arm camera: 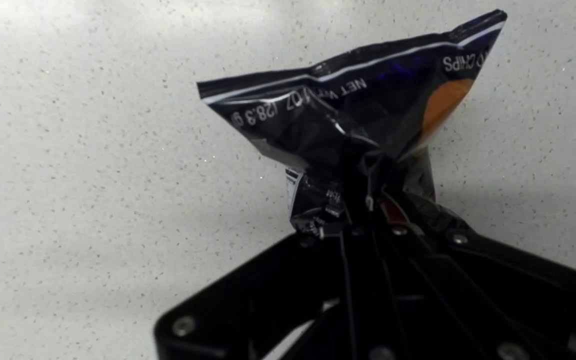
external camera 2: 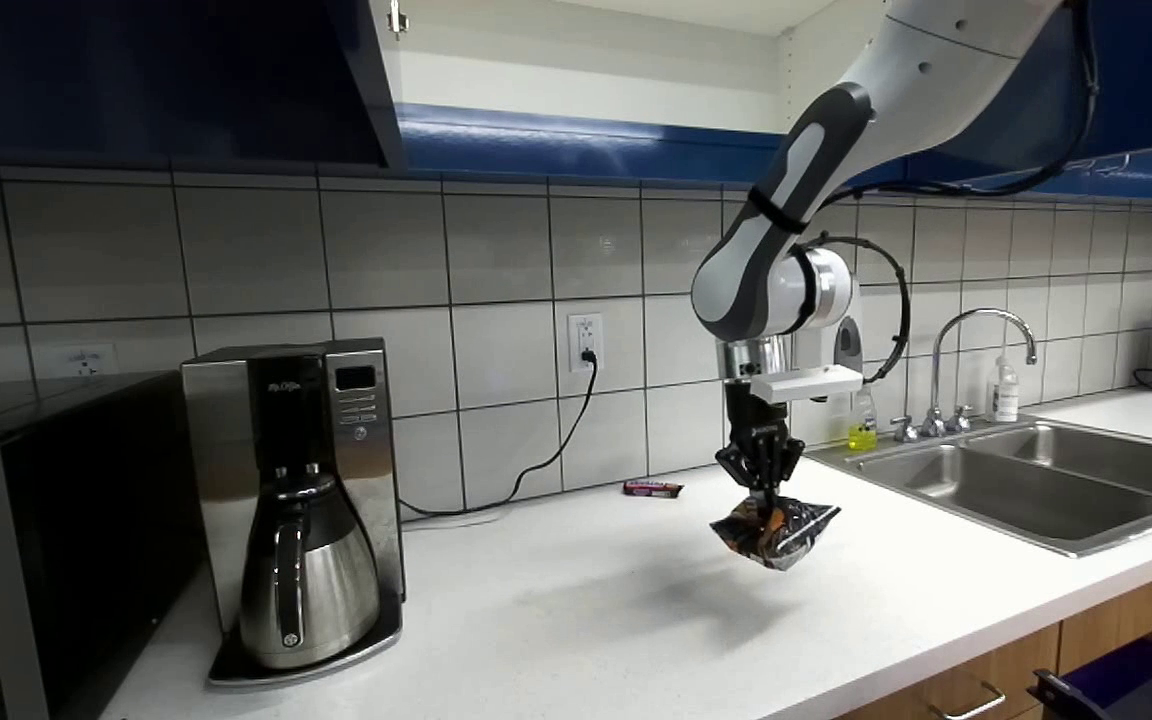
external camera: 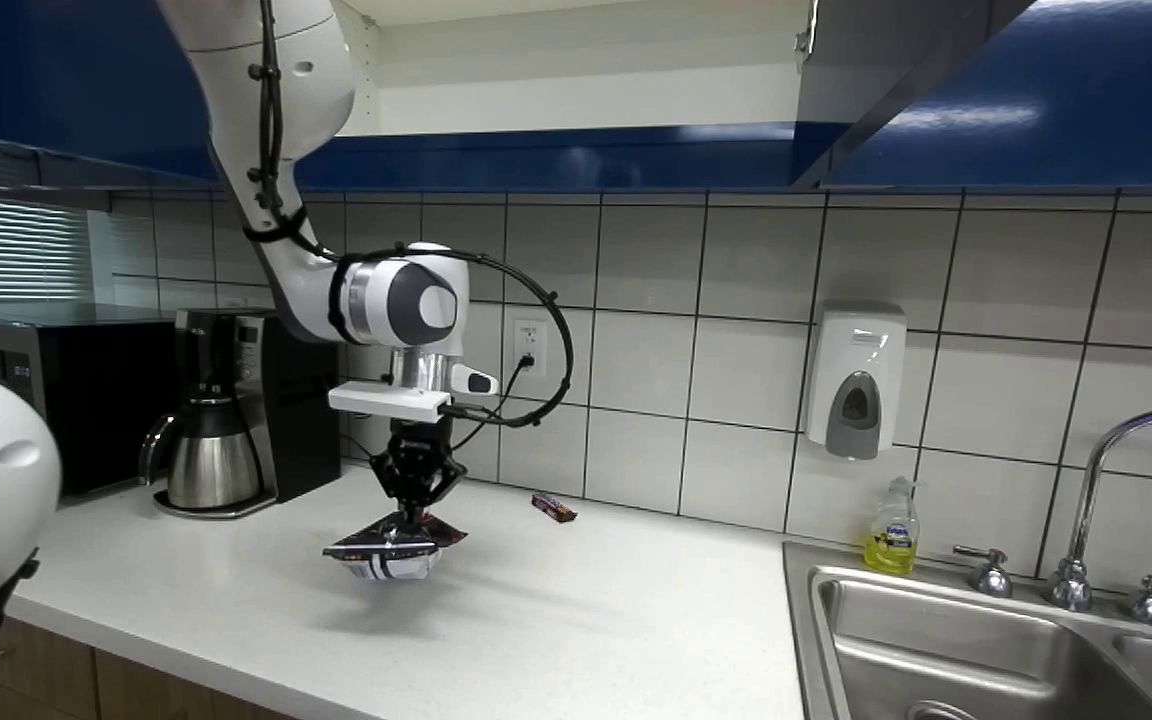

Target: Put the snack packet into the open cabinet

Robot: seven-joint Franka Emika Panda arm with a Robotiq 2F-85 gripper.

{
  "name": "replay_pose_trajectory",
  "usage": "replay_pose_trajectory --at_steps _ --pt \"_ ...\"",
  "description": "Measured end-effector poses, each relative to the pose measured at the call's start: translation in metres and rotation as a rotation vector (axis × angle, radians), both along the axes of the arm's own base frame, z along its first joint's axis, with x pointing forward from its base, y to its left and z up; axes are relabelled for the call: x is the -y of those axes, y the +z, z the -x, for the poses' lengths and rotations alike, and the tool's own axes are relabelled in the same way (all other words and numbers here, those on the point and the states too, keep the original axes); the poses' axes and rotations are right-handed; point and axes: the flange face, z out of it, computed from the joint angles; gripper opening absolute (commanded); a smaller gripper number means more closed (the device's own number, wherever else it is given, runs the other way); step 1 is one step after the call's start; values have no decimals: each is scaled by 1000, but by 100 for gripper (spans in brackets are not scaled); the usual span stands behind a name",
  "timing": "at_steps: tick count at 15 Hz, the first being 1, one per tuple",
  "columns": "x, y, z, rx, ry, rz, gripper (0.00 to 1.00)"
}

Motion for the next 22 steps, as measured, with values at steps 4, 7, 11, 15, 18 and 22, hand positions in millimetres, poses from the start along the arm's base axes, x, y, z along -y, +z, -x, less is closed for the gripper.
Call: replay_pose_trajectory --at_steps 4,7,11,15,18,22 --pt "8 35 21 32 13 -6 0" --pt "14 78 36 70 25 -11 0" --pt "21 137 63 101 53 -24 0" --pt "27 189 89 143 82 -38 0" --pt "35 233 106 204 116 -59 0" --pt "43 304 116 331 163 -101 0"
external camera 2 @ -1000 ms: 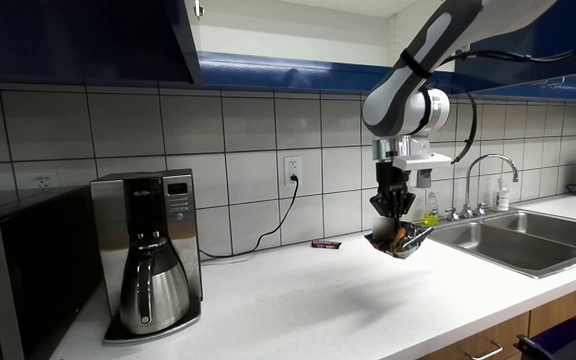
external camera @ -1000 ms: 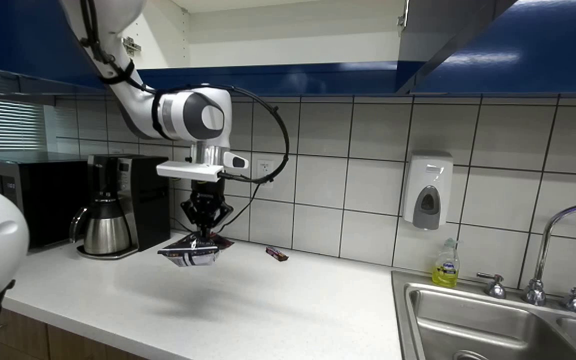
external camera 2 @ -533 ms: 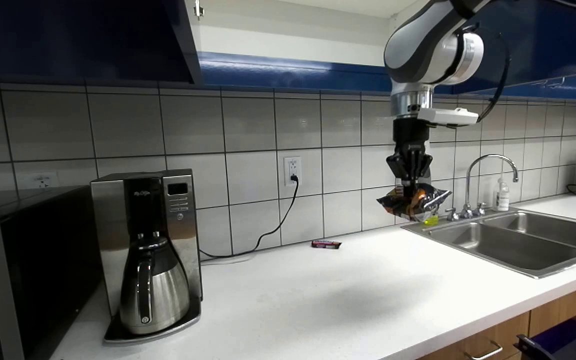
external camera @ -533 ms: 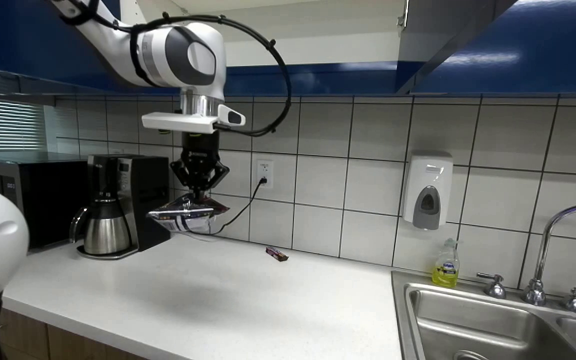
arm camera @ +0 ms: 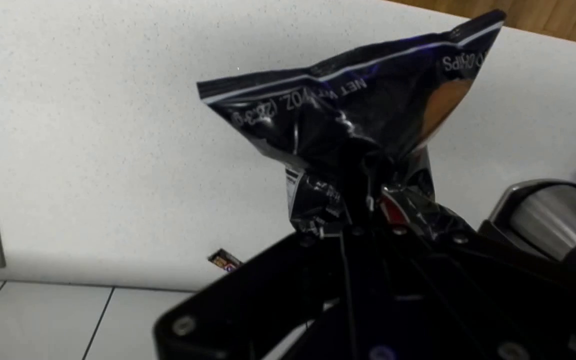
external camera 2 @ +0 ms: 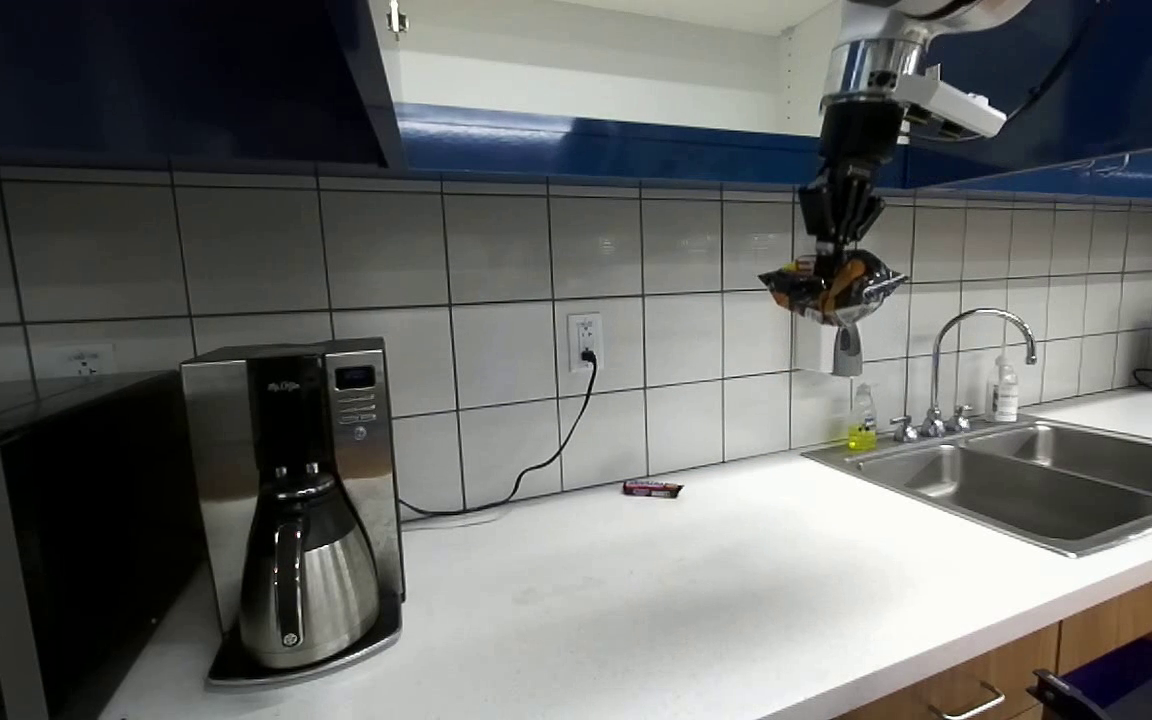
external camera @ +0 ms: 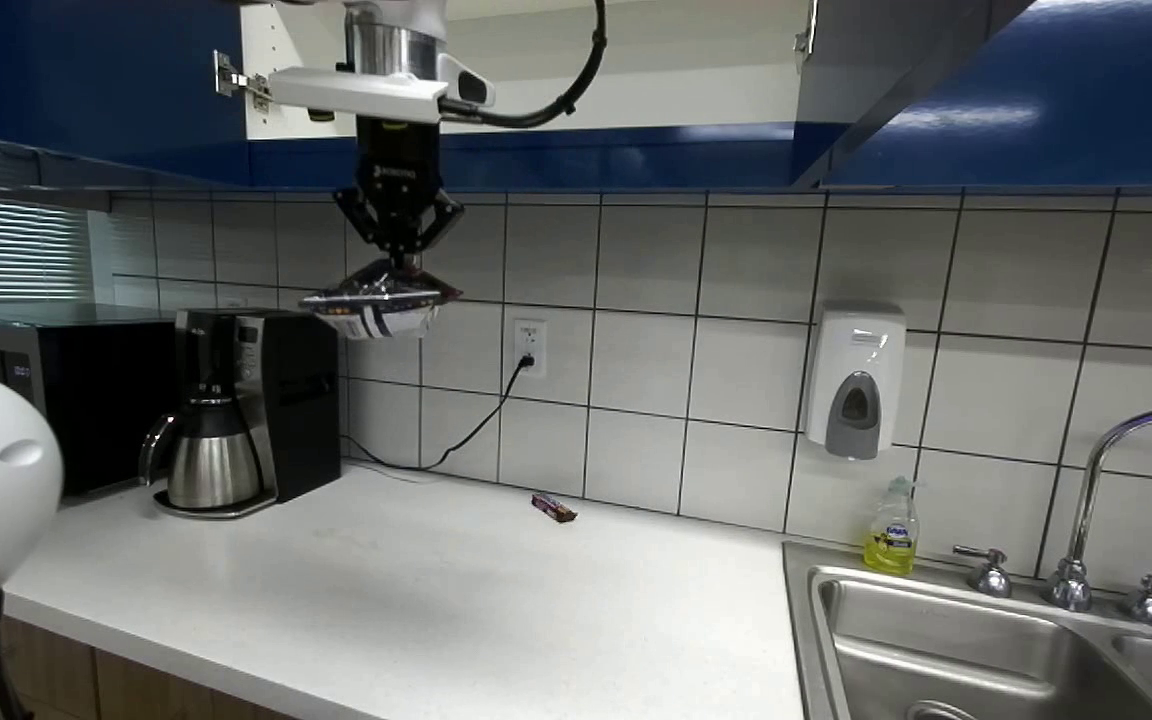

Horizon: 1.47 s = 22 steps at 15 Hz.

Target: Put the snack packet into the open cabinet

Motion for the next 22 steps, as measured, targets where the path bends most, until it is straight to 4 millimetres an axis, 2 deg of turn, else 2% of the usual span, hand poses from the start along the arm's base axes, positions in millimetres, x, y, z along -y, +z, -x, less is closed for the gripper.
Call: replay_pose_trajectory --at_steps 6,11,16,22 --pt "-10 93 1 177 65 -49 0" --pt "-18 154 4 297 80 -128 0" --pt "-10 194 5 372 39 -213 0" --pt "0 222 -7 422 -91 -271 0"
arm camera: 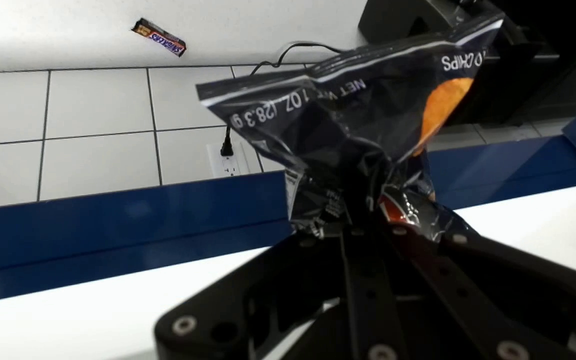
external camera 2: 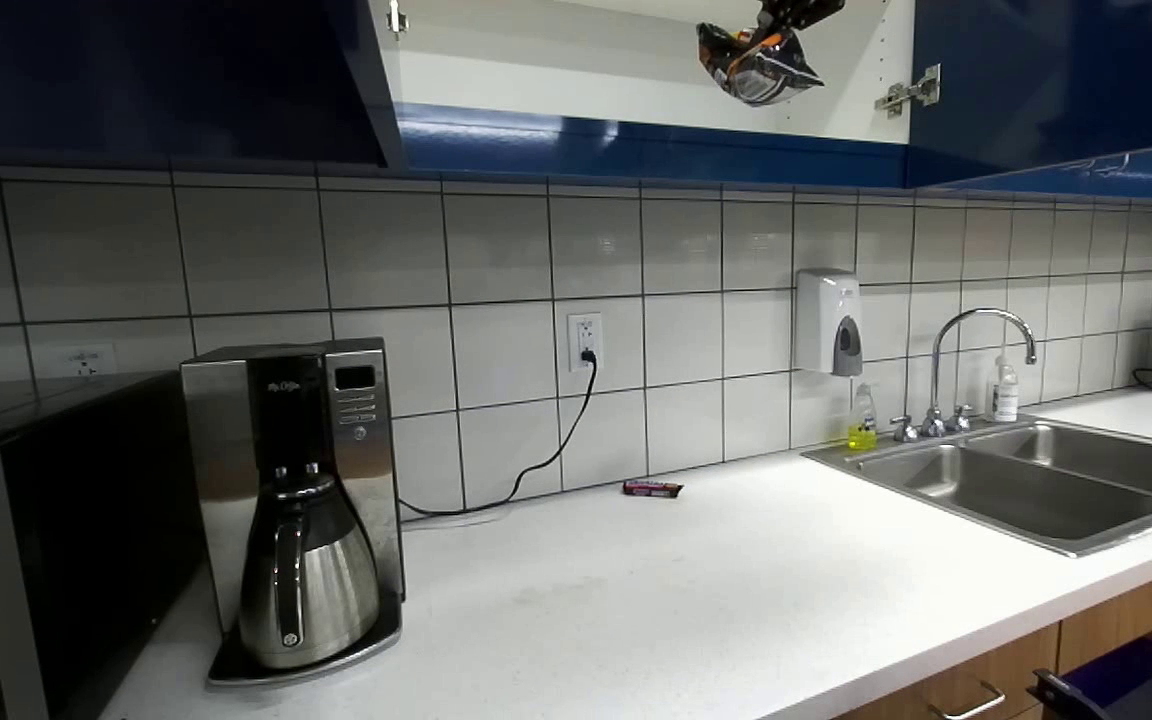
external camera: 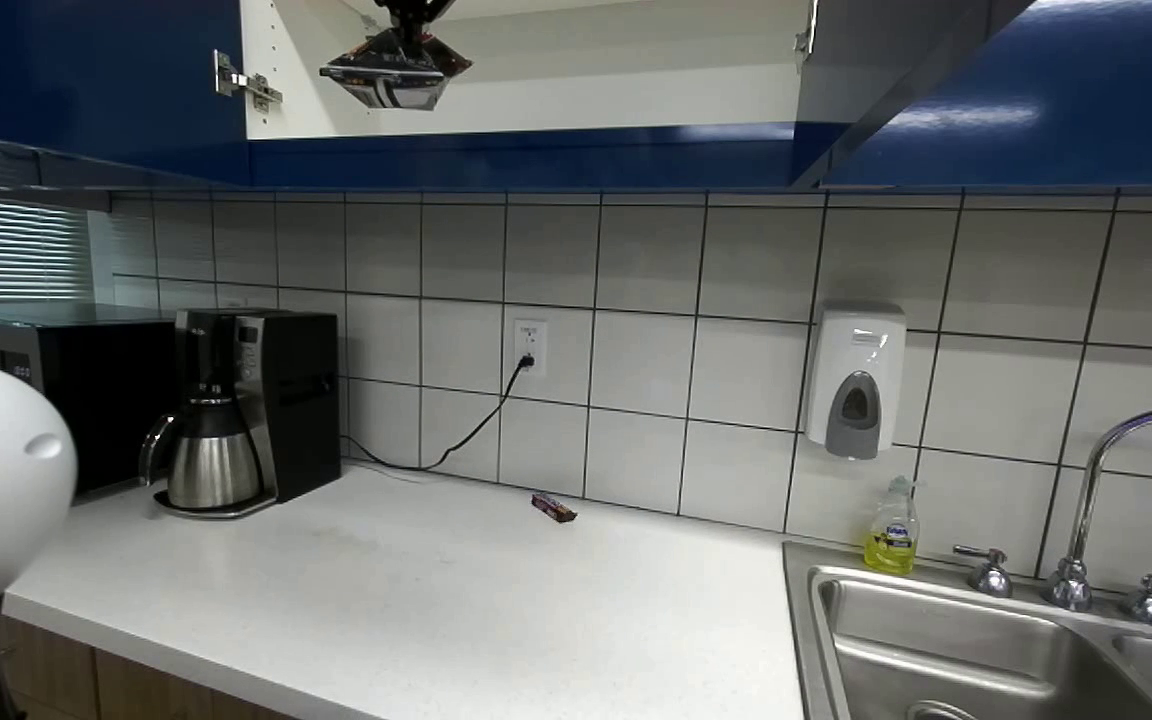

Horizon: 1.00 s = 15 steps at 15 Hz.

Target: Put the snack packet into the open cabinet

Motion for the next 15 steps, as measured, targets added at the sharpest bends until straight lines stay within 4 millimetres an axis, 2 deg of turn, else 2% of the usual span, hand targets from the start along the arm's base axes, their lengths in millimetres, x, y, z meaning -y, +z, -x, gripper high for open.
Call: replay_pose_trajectory --at_steps 5,15 --pt "8 13 -21 12 -123 -55 0" --pt "0 36 -77 84 -251 -33 0"
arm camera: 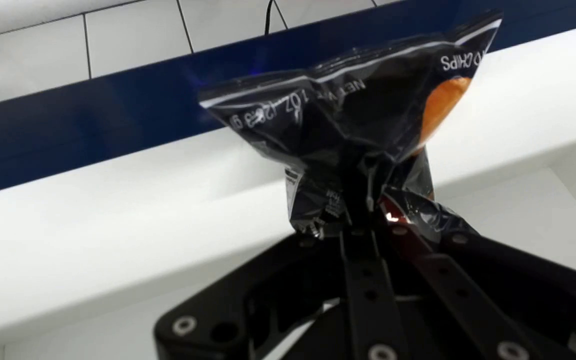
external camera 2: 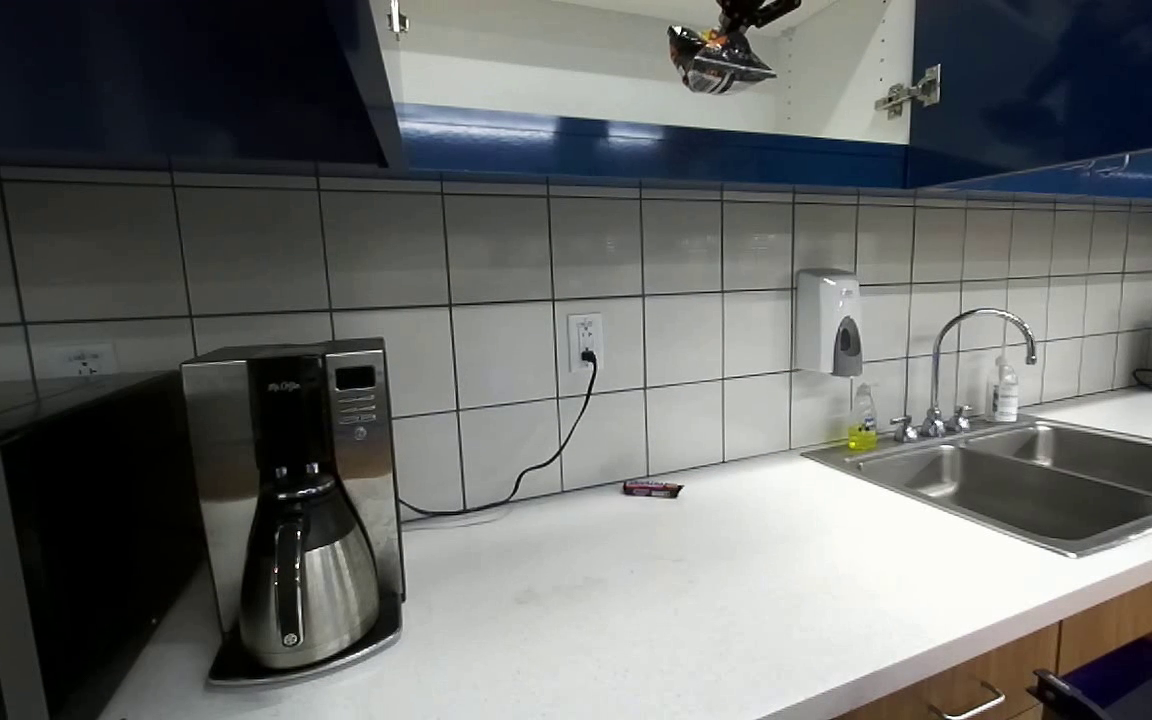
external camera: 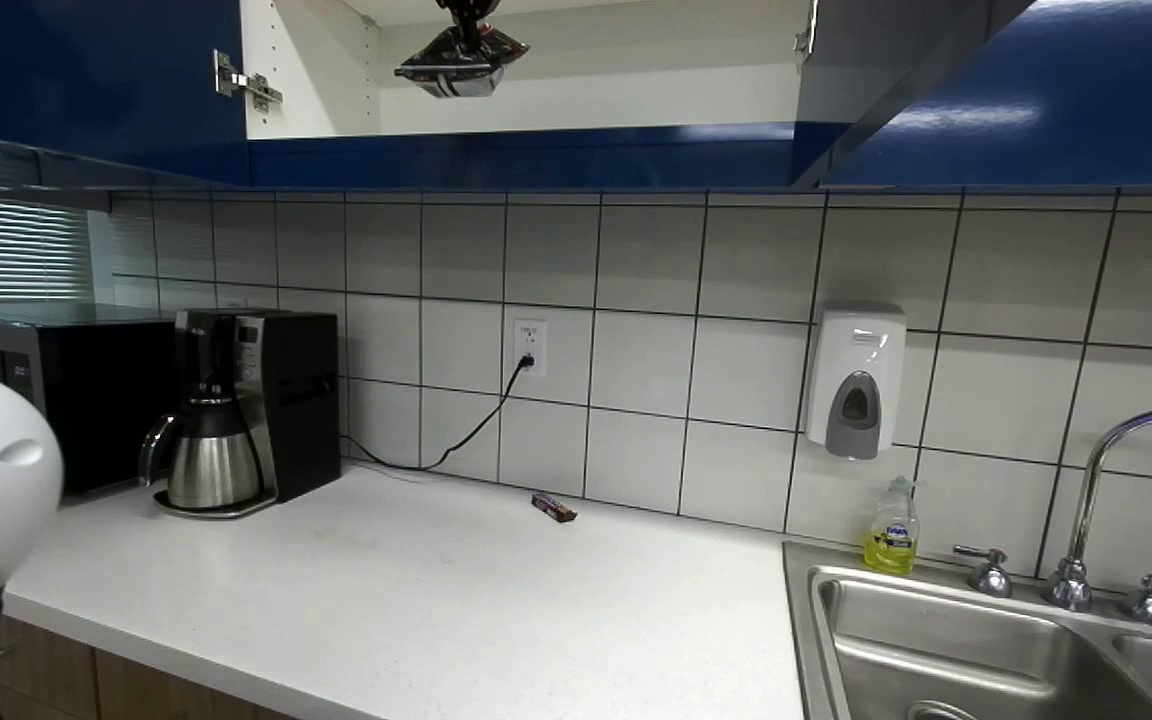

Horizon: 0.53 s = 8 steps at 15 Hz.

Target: Put the snack packet into the open cabinet

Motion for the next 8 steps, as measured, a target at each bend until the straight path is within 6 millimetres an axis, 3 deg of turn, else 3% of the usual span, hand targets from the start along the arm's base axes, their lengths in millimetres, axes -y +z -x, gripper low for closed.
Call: replay_pose_trajectory --at_steps 8 --pt "-5 -6 -53 25 -65 69 0"
